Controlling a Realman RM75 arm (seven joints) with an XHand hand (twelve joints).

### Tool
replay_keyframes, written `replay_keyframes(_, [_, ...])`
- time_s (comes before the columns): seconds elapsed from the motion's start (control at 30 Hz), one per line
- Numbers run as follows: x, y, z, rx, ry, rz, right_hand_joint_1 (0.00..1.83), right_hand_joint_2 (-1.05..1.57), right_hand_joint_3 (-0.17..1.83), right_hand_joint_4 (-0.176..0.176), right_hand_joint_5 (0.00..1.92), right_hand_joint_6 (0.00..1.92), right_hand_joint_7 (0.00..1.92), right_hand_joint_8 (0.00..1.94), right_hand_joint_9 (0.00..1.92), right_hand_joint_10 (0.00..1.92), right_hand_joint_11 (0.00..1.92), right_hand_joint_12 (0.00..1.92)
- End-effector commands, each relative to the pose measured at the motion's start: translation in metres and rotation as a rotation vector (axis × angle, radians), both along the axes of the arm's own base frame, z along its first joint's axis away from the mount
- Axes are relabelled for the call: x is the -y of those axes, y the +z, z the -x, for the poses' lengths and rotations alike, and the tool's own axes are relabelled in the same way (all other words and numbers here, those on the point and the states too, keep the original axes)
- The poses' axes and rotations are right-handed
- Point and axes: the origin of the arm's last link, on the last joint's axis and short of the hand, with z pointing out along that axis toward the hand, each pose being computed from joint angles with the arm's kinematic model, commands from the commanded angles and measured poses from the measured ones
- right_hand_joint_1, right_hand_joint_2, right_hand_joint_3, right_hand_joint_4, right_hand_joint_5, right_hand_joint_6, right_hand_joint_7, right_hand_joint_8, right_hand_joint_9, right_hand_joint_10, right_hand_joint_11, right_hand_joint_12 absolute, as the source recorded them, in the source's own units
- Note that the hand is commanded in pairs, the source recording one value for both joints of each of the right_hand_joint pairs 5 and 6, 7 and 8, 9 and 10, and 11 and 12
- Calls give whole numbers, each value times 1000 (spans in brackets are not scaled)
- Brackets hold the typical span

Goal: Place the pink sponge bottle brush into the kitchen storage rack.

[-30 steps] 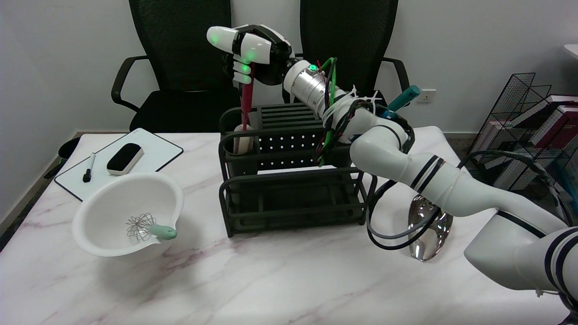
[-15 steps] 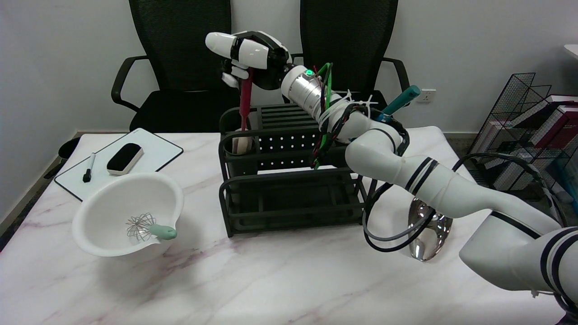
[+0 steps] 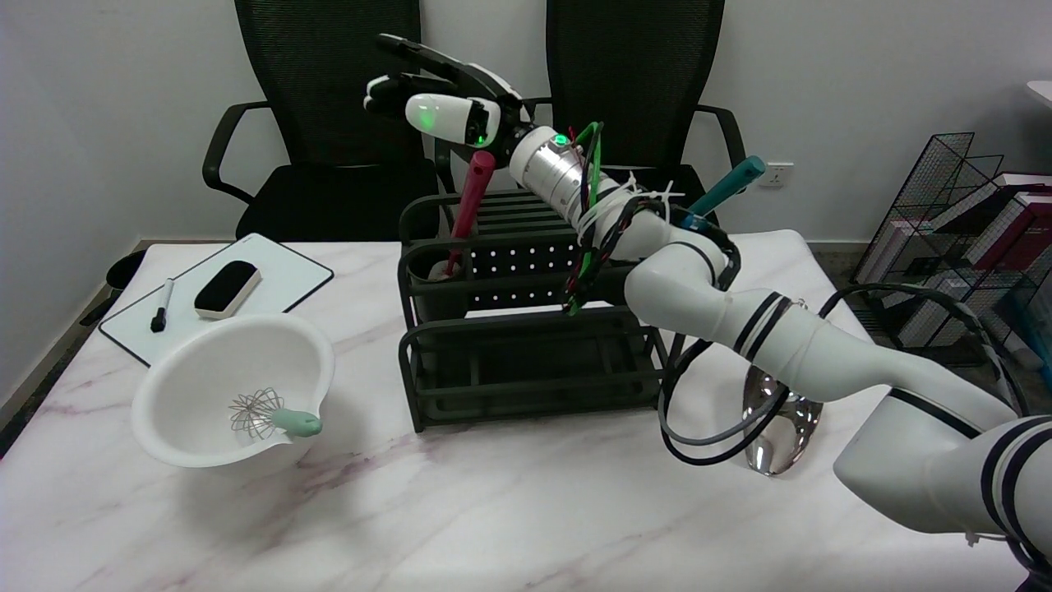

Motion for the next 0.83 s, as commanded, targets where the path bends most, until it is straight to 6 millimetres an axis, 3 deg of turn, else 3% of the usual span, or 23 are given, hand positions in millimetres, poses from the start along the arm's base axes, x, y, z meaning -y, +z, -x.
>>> replay_keyframes(0.03, [-4, 13, -4, 3, 77, 30, 1266, -432, 1301, 0, 184, 184, 796, 796, 614, 614, 520, 520])
replay_keyframes(0.23, [-24, 45, -36, -85, 271, 78, 1262, -255, 1163, 0, 275, 275, 832, 832, 671, 671, 620, 620])
replay_keyframes(0.4, [-53, 73, -30, -70, 309, 129, 1238, -126, 1089, 0, 364, 364, 890, 890, 707, 707, 659, 659])
replay_keyframes(0.47, [-69, 86, -30, -82, 351, 167, 1215, -59, 1045, 0, 577, 577, 916, 916, 750, 750, 683, 683])
replay_keyframes(0.5, [-74, 90, -32, -88, 369, 181, 1217, -33, 1052, 0, 674, 674, 966, 966, 823, 823, 700, 700])
replay_keyframes(0.57, [-91, 97, -28, -99, 380, 208, 1168, 133, 1036, 0, 952, 952, 1245, 1245, 1230, 1230, 854, 854])
replay_keyframes(0.63, [-105, 98, -22, -116, 382, 221, 1123, 262, 1007, 0, 1122, 1122, 1404, 1404, 1387, 1387, 996, 996])
replay_keyframes(0.7, [-115, 98, -13, -120, 366, 227, 1089, 489, 920, 0, 1312, 1312, 1640, 1640, 1604, 1604, 1290, 1290])
replay_keyframes(0.83, [-138, 101, -4, -133, 388, 256, 1055, 722, 808, 0, 1438, 1438, 1806, 1806, 1727, 1727, 1448, 1448])
